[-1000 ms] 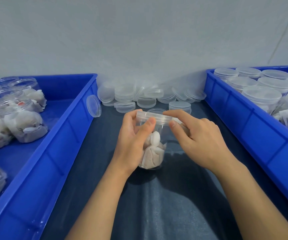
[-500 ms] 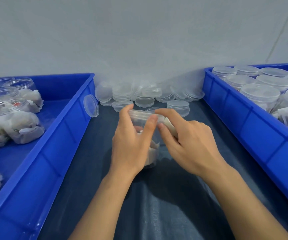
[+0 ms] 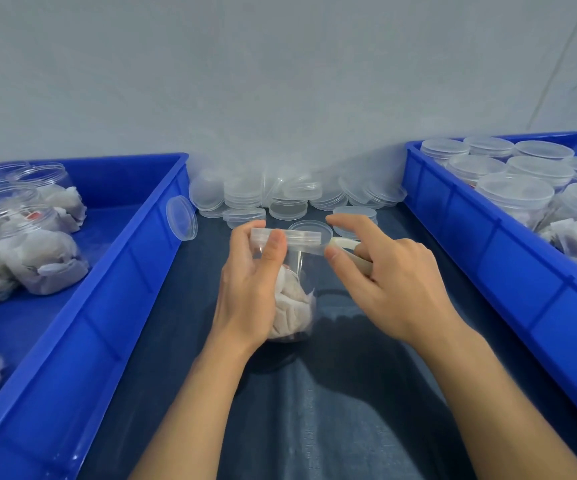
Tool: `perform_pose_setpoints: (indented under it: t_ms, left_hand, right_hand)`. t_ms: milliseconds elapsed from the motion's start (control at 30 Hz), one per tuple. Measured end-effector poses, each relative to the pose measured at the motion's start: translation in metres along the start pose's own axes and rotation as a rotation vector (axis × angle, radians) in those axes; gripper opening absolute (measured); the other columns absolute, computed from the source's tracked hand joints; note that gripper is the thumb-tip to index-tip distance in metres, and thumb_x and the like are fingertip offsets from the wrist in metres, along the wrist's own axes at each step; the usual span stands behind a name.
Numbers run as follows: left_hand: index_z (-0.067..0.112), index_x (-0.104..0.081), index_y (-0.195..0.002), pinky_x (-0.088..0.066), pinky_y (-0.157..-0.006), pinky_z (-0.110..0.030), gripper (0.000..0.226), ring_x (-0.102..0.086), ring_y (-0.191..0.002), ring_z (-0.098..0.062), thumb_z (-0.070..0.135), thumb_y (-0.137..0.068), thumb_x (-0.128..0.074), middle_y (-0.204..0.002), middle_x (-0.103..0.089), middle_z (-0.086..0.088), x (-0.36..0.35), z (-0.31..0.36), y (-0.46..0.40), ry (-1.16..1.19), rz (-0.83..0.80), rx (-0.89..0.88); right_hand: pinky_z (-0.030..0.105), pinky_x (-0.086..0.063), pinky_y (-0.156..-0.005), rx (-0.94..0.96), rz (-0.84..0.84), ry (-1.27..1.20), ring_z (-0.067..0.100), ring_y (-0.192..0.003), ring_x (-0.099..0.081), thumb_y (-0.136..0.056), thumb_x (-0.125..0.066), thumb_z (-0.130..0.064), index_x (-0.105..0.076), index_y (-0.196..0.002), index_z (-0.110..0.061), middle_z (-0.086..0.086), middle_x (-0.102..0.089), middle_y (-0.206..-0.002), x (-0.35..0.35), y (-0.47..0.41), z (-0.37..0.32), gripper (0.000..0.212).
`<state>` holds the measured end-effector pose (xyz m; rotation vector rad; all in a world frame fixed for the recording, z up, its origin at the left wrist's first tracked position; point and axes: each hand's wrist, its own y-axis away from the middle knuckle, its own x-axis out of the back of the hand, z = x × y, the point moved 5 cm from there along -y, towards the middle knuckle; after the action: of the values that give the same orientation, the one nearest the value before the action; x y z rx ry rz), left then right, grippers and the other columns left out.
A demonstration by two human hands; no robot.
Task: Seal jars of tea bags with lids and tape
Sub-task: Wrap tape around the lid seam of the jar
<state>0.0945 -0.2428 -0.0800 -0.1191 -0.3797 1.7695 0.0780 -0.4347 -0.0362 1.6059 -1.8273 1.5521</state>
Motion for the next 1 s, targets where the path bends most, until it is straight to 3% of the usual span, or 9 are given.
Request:
perform_pose_setpoints:
  t_ms: [200, 300, 433, 567, 700, 767, 833, 900, 1000]
  left_hand:
    - [0.037, -0.055, -0.131, -0.052, -0.106, -0.045, 0.060, -0.066, -0.118, -0.012, 0.077, -0.086, -0.051, -0.118, -0.069, 0.016, -0.001, -0.003, 0.000, 0.021, -0.034, -0.004]
    - [0.035, -0.055, -0.132, -0.050, -0.107, -0.055, 0.061, -0.068, -0.118, -0.024, 0.077, -0.087, -0.052, -0.124, -0.070, 0.005, -0.002, 0.000, 0.001, 0.045, -0.049, -0.010]
    - [0.033, -0.058, -0.130, -0.049, -0.108, -0.063, 0.062, -0.068, -0.117, -0.036, 0.076, -0.085, -0.055, -0.126, -0.069, -0.007, -0.002, -0.001, 0.000, 0.113, -0.092, 0.026]
    - [0.038, -0.048, -0.136, -0.052, -0.107, -0.059, 0.065, -0.069, -0.117, -0.032, 0.076, -0.084, -0.056, -0.130, -0.066, -0.005, -0.002, -0.004, -0.001, 0.130, -0.134, 0.044]
    - [0.040, -0.047, -0.130, -0.049, -0.086, -0.017, 0.061, -0.066, -0.101, 0.003, 0.078, -0.083, -0.055, -0.116, -0.064, 0.019, 0.003, 0.005, 0.002, -0.139, 0.001, -0.098]
    - [0.036, -0.054, -0.129, -0.046, -0.079, -0.009, 0.059, -0.065, -0.099, 0.008, 0.077, -0.087, -0.052, -0.116, -0.066, 0.021, 0.005, 0.012, 0.004, -0.256, 0.083, -0.156]
    - [0.036, -0.056, -0.136, -0.044, -0.084, -0.011, 0.063, -0.062, -0.101, 0.012, 0.077, -0.089, -0.045, -0.121, -0.067, 0.021, 0.002, 0.014, 0.005, -0.304, 0.088, -0.142]
    - [0.039, -0.048, -0.142, -0.043, -0.089, -0.023, 0.068, -0.056, -0.101, 0.011, 0.080, -0.088, -0.041, -0.121, -0.065, 0.024, -0.004, 0.013, 0.007, -0.332, 0.062, -0.102]
    - [0.042, -0.037, -0.141, -0.043, -0.091, -0.031, 0.075, -0.057, -0.102, 0.004, 0.087, -0.081, -0.042, -0.116, -0.064, 0.024, -0.010, 0.009, 0.007, -0.317, 0.029, -0.066]
  right_hand:
    - [0.042, -0.050, -0.068, -0.027, -0.026, -0.051, 0.017, -0.055, -0.042, -0.103, -0.045, -0.053, -0.056, -0.135, -0.042, -0.012, -0.047, -0.050, -0.002, -0.001, 0.006, 0.035]
    - [0.038, -0.046, -0.065, -0.041, -0.044, -0.105, 0.016, -0.054, -0.042, -0.101, -0.051, -0.051, -0.057, -0.135, -0.046, -0.017, -0.051, -0.055, -0.004, -0.002, 0.007, 0.034]
    - [0.033, -0.039, -0.062, -0.065, -0.077, -0.223, 0.015, -0.054, -0.044, -0.102, -0.058, -0.046, -0.060, -0.129, -0.052, -0.008, -0.044, -0.049, -0.008, -0.002, 0.008, 0.028]
    - [0.036, -0.044, -0.067, -0.070, -0.090, -0.221, 0.013, -0.057, -0.048, -0.103, -0.052, -0.049, -0.061, -0.125, -0.053, -0.014, -0.049, -0.051, -0.013, -0.001, 0.004, 0.025]
    - [0.039, -0.052, -0.072, -0.067, -0.032, -0.157, 0.013, -0.059, -0.050, -0.102, -0.049, -0.052, -0.060, -0.127, -0.050, -0.018, -0.054, -0.057, -0.013, 0.000, 0.002, 0.028]
    - [0.041, -0.053, -0.073, -0.064, -0.004, -0.105, 0.015, -0.061, -0.052, -0.101, -0.046, -0.054, -0.060, -0.128, -0.048, -0.017, -0.052, -0.055, -0.012, 0.001, -0.001, 0.031]
    - [0.044, -0.054, -0.073, -0.050, 0.011, -0.059, 0.023, -0.067, -0.060, -0.102, -0.044, -0.056, -0.061, -0.130, -0.045, -0.015, -0.050, -0.055, -0.012, 0.002, -0.005, 0.034]
    - [0.046, -0.055, -0.073, -0.044, 0.024, -0.041, 0.027, -0.070, -0.063, -0.102, -0.045, -0.055, -0.062, -0.133, -0.042, -0.014, -0.054, -0.058, -0.013, 0.003, -0.008, 0.037]
    - [0.044, -0.054, -0.073, -0.040, -0.010, -0.083, 0.022, -0.061, -0.052, -0.101, -0.048, -0.051, -0.058, -0.142, -0.040, -0.015, -0.048, -0.050, -0.016, 0.003, -0.008, 0.043]
